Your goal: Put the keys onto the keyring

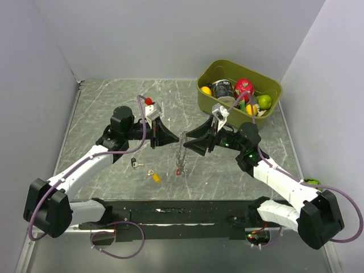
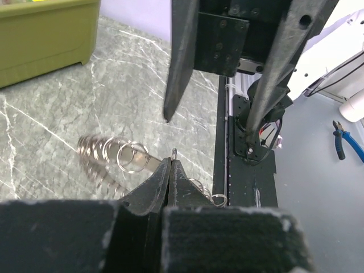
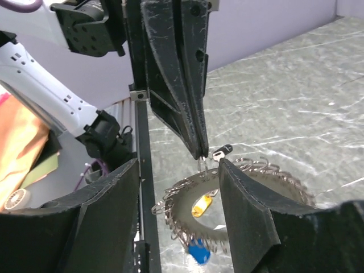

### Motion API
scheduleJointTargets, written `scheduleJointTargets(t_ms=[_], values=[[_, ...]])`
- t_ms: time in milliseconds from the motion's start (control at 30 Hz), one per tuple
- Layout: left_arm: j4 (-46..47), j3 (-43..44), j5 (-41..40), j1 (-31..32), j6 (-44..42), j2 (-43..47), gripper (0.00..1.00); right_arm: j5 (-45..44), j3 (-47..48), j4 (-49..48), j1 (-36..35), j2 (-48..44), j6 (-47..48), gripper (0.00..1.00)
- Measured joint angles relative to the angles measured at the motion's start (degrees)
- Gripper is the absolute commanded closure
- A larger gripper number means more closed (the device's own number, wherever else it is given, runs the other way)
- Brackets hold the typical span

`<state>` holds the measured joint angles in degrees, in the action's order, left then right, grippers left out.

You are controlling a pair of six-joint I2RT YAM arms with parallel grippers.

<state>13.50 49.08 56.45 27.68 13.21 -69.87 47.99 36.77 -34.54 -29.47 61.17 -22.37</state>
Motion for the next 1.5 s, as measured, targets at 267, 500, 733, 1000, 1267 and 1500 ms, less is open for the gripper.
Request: scheduleJointTargets(t_ms=[267,500,733,1000,1267,1500], values=[[-1.0,0.0,-0.4,0.6,-0.5,0.1,0.99,-1.7,2.4,5.6,0.0,2.9,1.9,0.38],[-1.0,0.0,-0.3,0.8,-0.5,0.1,0.99,-1.9,3.0,7.7,0.0,5.7,3.0,0.53],[-0.9,0.0,-0.3,0.8,-0.5,0.1,0.99,0.1,3.0,6.6,0.0,6.8,2.6,0.64],[-1.0,0.1,-0.2,1.2,-0.5,0.1,0.99,2.9,3.0,3.8,0.0,8.0,1.1,0.92],[-0.6,0.2,-0.8,1.2,-0.2,0.1,0.9,4.6,3.6,4.2,0.0,8.5,0.6,1.0],[3.8,-0.6,-4.6,0.9,4.4,2.0,0.39,-0.6,3.2,5.0,0.0,6.8,-0.1,1.0]])
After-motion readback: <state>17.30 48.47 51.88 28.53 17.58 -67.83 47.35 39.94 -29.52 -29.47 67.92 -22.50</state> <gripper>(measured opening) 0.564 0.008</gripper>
